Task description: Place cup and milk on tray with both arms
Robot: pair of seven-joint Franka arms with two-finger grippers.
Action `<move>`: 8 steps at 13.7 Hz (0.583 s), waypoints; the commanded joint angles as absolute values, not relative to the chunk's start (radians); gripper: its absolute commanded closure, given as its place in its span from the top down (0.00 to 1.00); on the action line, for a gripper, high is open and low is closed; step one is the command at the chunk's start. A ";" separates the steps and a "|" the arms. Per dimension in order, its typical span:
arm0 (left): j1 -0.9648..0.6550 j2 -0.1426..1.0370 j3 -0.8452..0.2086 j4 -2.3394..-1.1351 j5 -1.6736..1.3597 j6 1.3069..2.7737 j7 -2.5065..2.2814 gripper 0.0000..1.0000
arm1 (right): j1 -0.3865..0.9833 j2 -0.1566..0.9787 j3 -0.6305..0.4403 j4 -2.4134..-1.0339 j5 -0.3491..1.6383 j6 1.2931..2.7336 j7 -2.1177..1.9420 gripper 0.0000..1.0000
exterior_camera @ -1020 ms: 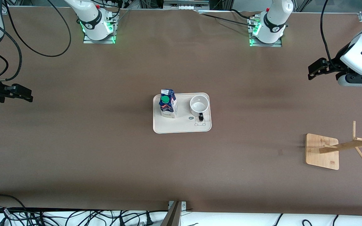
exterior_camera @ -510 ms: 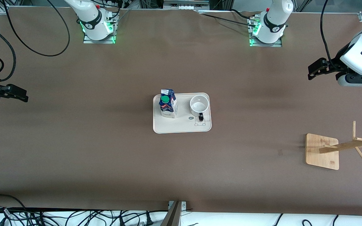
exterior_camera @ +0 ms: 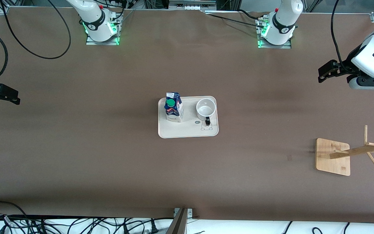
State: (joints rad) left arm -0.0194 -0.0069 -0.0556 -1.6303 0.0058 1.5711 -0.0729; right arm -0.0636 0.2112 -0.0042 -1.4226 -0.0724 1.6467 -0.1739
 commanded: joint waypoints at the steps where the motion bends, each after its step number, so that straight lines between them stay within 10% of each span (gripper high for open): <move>1: -0.021 -0.012 -0.057 -1.618 0.003 1.554 -0.069 1.00 | -0.063 0.198 0.006 -1.420 -0.071 1.637 -0.179 1.00; 8: -0.021 -0.012 -0.057 -1.618 0.002 1.554 -0.069 1.00 | -0.064 0.198 0.005 -1.420 -0.067 1.620 -0.183 1.00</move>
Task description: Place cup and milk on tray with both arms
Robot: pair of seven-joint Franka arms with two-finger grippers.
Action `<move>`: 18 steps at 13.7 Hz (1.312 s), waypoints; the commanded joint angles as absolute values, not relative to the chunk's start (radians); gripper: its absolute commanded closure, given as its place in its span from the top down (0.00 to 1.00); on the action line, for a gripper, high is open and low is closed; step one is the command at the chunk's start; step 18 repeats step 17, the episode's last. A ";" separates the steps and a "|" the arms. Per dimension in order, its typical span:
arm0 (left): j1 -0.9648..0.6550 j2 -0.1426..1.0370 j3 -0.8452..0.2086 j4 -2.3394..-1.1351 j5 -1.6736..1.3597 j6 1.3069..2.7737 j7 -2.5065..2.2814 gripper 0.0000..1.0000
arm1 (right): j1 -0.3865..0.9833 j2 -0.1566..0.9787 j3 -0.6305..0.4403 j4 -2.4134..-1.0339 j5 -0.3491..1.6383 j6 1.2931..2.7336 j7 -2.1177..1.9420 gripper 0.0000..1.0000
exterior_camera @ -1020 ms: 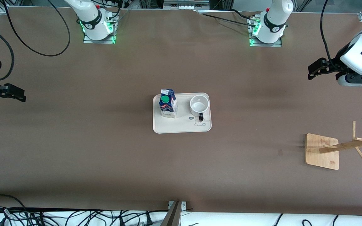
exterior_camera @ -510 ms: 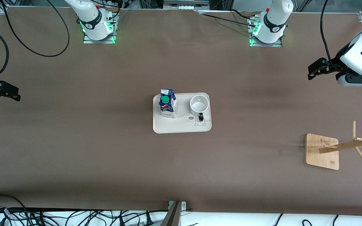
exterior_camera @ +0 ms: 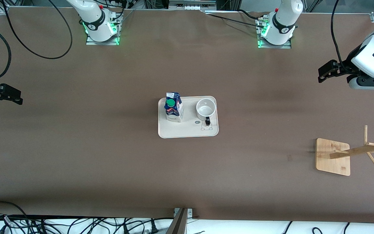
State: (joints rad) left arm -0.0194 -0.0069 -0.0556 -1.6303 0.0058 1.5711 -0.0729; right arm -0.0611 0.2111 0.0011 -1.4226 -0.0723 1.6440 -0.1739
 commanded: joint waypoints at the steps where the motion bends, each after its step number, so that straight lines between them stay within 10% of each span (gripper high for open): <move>1: -0.021 -0.012 -0.057 -1.618 0.003 1.554 -0.069 1.00 | -0.061 0.198 0.002 -1.424 -0.058 1.624 -0.183 1.00; 18: -0.021 -0.012 -0.057 -1.618 0.003 1.554 -0.069 1.00 | 0.072 0.193 -0.130 -1.427 -0.051 1.618 -0.187 1.00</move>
